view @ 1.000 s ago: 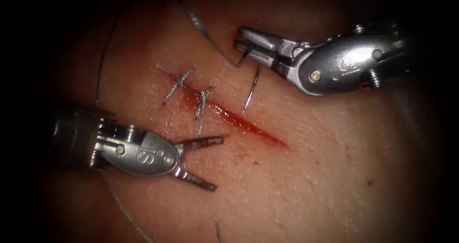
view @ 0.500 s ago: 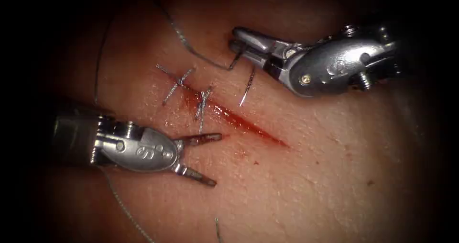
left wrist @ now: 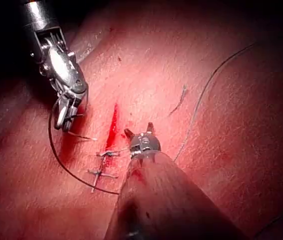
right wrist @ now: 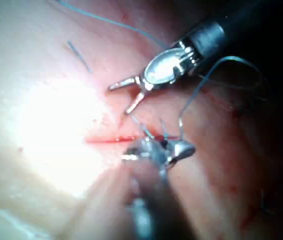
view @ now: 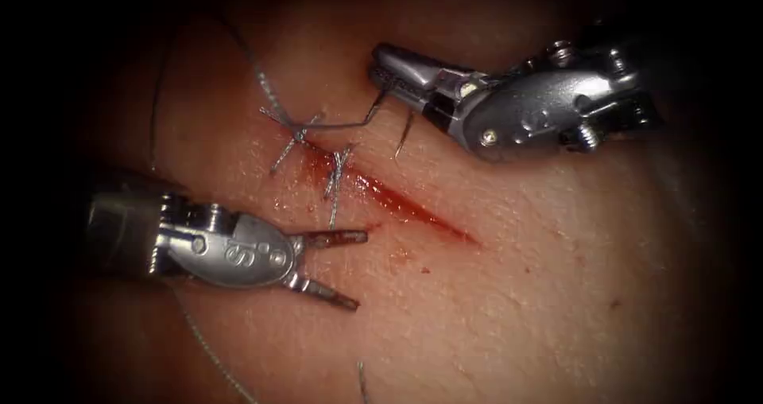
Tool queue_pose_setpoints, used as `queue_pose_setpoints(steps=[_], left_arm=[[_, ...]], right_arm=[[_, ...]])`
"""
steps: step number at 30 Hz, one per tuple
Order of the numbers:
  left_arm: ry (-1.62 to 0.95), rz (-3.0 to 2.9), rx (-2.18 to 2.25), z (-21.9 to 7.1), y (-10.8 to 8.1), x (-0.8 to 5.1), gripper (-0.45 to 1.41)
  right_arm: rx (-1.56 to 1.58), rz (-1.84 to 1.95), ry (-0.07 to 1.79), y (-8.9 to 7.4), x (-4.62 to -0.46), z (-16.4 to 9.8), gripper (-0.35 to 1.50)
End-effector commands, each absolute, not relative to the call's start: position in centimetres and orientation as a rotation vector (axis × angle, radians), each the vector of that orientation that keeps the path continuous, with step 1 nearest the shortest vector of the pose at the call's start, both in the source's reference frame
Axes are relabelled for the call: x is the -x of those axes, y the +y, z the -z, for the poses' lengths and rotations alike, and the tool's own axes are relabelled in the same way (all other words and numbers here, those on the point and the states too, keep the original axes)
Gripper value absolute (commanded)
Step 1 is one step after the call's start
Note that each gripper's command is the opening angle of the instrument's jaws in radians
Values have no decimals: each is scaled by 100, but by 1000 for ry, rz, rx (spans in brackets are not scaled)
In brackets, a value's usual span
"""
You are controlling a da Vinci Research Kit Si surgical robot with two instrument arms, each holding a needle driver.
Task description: Wound Closure
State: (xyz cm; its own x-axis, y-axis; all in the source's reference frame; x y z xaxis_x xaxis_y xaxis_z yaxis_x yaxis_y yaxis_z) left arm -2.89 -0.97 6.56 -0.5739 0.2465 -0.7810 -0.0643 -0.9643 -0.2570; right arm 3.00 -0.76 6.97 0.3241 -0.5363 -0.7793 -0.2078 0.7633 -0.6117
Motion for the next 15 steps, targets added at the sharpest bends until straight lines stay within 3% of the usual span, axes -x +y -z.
queue_pose_setpoints(steps=[1, 15], left_arm=[[-301, -2623, 1349, -663, -102, 294, 24], [-314, -2630, 1337, -662, -104, 292, 17]], right_arm=[[714, 243, 1250, -81, -306, -706, -35], [727, 321, 1211, -91, -308, -716, -35]])
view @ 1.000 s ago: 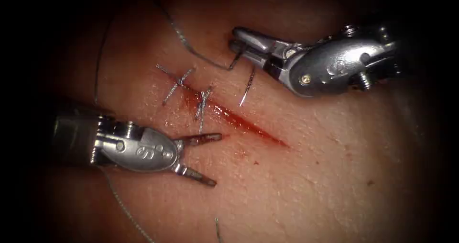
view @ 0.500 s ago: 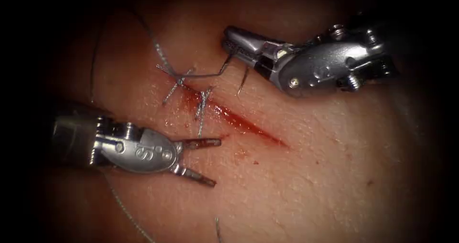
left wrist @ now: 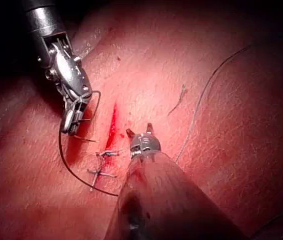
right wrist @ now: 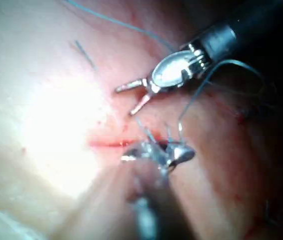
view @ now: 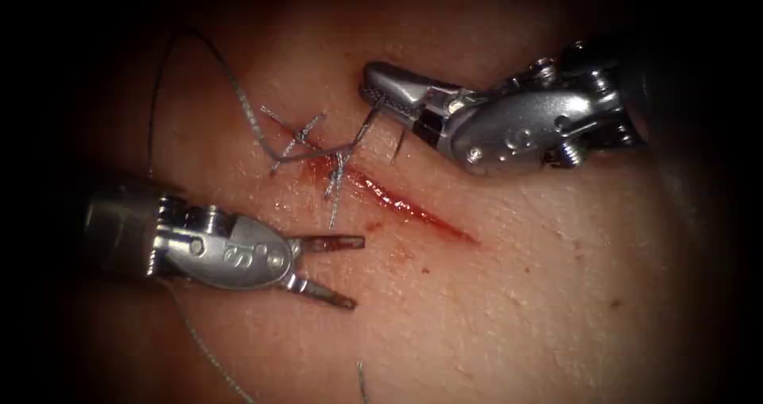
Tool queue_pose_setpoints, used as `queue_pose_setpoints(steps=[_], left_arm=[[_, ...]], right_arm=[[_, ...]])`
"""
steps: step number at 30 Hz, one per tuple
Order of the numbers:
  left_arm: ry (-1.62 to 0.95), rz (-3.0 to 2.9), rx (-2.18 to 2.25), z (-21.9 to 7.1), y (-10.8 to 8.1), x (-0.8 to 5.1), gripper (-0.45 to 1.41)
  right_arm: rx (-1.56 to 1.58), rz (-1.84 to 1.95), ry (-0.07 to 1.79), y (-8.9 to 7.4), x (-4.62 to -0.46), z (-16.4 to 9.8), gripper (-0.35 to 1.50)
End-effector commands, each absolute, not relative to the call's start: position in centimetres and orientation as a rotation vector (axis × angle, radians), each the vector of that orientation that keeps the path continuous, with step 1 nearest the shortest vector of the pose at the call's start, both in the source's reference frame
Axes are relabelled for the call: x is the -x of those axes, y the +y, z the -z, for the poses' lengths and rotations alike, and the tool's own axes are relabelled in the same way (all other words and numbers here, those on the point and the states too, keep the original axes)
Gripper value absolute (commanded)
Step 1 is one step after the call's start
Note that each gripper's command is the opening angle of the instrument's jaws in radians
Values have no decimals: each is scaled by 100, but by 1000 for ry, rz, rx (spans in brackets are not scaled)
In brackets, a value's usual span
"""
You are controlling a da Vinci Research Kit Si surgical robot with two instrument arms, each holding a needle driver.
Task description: Wound Closure
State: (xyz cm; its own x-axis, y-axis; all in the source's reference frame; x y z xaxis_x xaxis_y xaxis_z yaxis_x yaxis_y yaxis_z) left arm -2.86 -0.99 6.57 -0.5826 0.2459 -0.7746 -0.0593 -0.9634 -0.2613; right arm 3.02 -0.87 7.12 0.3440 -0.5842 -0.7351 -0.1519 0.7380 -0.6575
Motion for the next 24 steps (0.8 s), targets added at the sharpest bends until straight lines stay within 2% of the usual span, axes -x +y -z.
queue_pose_setpoints(steps=[1, 24], left_arm=[[-315, -2632, 1333, -662, -104, 292, 17], [-333, -2625, 1308, -664, -105, 292, 17]], right_arm=[[727, 322, 1211, -91, -309, -716, -35], [752, 357, 1191, -108, -319, -729, -35]])
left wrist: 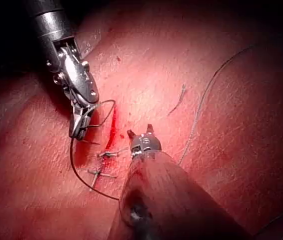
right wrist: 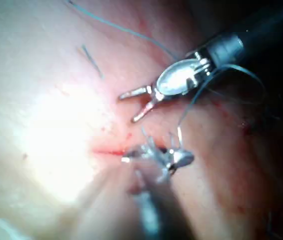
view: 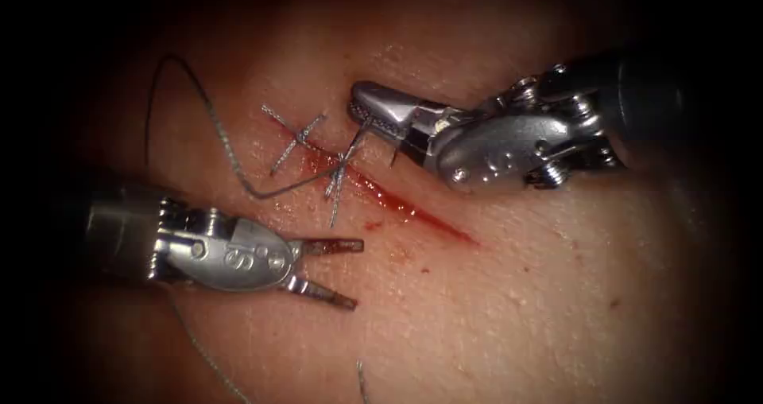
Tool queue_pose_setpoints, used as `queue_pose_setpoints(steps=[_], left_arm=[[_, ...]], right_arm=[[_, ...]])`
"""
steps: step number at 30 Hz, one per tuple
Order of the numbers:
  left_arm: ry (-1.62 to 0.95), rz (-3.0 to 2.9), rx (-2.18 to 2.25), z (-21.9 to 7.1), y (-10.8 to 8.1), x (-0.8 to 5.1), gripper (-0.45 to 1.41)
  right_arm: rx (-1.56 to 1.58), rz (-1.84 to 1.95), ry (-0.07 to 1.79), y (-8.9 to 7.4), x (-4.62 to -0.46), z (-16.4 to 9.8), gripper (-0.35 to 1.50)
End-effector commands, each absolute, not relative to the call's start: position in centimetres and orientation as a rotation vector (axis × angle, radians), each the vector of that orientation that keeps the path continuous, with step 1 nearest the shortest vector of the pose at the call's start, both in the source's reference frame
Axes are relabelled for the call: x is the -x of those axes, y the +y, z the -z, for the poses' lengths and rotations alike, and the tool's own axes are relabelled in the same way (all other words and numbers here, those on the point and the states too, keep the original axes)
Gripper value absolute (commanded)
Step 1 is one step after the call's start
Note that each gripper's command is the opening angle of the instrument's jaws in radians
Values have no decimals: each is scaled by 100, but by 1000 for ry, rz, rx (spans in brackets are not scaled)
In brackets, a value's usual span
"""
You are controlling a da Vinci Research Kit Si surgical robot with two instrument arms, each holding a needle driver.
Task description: Wound Closure
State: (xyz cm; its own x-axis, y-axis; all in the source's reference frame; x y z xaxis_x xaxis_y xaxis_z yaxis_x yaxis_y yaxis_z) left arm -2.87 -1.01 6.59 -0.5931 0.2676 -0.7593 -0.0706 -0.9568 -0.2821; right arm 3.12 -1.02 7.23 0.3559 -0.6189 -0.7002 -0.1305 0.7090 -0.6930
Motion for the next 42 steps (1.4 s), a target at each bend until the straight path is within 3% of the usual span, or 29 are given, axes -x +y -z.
queue_pose_setpoints(steps=[1, 16, 42], left_arm=[[-333, -2625, 1308, -664, -105, 292, 17], [-333, -2602, 1282, -678, -96, 298, 31], [-370, -2599, 1134, -761, -106, 279, 24]], right_arm=[[753, 358, 1190, -109, -319, -730, -35], [719, 311, 1220, -128, -330, -741, -35], [605, 14, 1362, -117, -309, -758, -35]])
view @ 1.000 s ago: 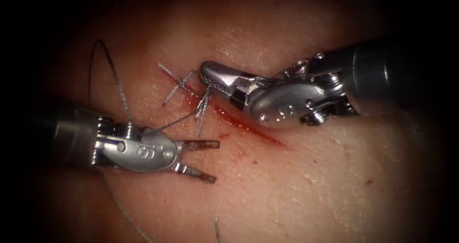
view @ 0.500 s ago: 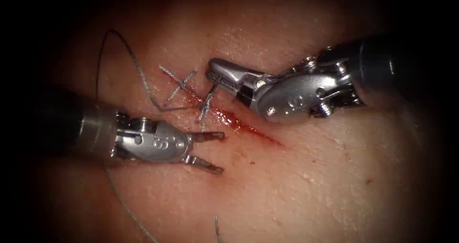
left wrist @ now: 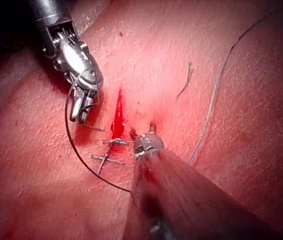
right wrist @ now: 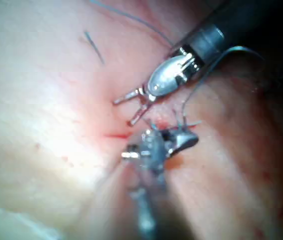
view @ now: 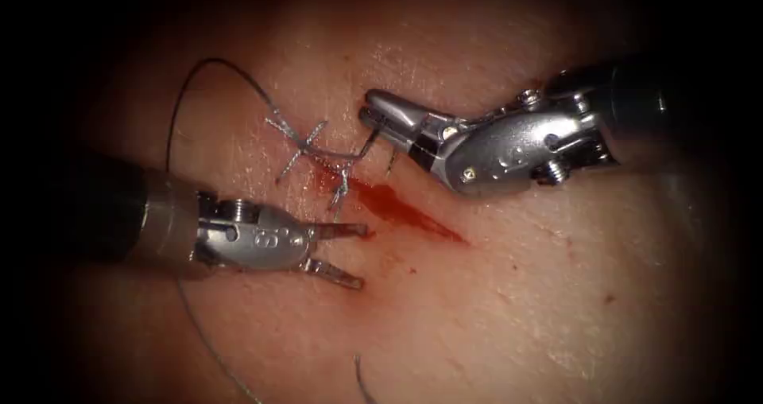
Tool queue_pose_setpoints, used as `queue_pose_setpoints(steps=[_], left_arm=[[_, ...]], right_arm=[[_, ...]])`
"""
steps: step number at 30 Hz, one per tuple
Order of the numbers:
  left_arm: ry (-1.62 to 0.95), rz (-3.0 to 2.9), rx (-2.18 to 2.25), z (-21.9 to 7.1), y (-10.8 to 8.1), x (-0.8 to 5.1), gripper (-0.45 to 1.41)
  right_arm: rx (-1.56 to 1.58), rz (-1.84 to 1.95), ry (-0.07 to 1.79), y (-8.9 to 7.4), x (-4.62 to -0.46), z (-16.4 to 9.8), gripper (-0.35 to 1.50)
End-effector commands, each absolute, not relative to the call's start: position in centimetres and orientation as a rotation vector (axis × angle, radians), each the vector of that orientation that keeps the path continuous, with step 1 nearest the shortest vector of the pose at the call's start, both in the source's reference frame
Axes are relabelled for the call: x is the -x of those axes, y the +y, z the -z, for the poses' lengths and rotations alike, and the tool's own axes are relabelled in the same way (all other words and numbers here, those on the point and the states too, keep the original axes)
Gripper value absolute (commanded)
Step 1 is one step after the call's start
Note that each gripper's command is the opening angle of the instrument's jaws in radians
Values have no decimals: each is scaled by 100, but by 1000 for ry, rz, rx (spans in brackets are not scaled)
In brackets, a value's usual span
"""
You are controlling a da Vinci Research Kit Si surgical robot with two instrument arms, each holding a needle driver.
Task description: Wound Closure
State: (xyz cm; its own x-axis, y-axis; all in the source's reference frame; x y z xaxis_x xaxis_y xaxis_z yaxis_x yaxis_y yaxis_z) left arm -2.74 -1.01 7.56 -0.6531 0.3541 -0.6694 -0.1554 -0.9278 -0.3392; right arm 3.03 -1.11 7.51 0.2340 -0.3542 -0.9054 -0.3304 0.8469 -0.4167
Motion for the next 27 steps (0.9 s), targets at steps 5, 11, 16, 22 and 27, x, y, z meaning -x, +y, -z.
queue_pose_setpoints(steps=[5, 11, 16, 22, 27], left_arm=[[-370, -2599, 1135, -761, -106, 278, 24], [-372, -2602, 1133, -761, -106, 277, 26], [-373, -2603, 1134, -761, -105, 275, 26], [-373, -2605, 1130, -762, -106, 275, 26], [-377, -2609, 1129, -765, -108, 275, 26]], right_arm=[[565, -35, 1379, -121, -310, -762, -35], [530, -130, 1422, -116, -308, -764, -35], [518, -192, 1433, -112, -302, -766, -35], [530, -243, 1428, -104, -289, -767, -35], [492, -323, 1442, -98, -279, -774, -35]])
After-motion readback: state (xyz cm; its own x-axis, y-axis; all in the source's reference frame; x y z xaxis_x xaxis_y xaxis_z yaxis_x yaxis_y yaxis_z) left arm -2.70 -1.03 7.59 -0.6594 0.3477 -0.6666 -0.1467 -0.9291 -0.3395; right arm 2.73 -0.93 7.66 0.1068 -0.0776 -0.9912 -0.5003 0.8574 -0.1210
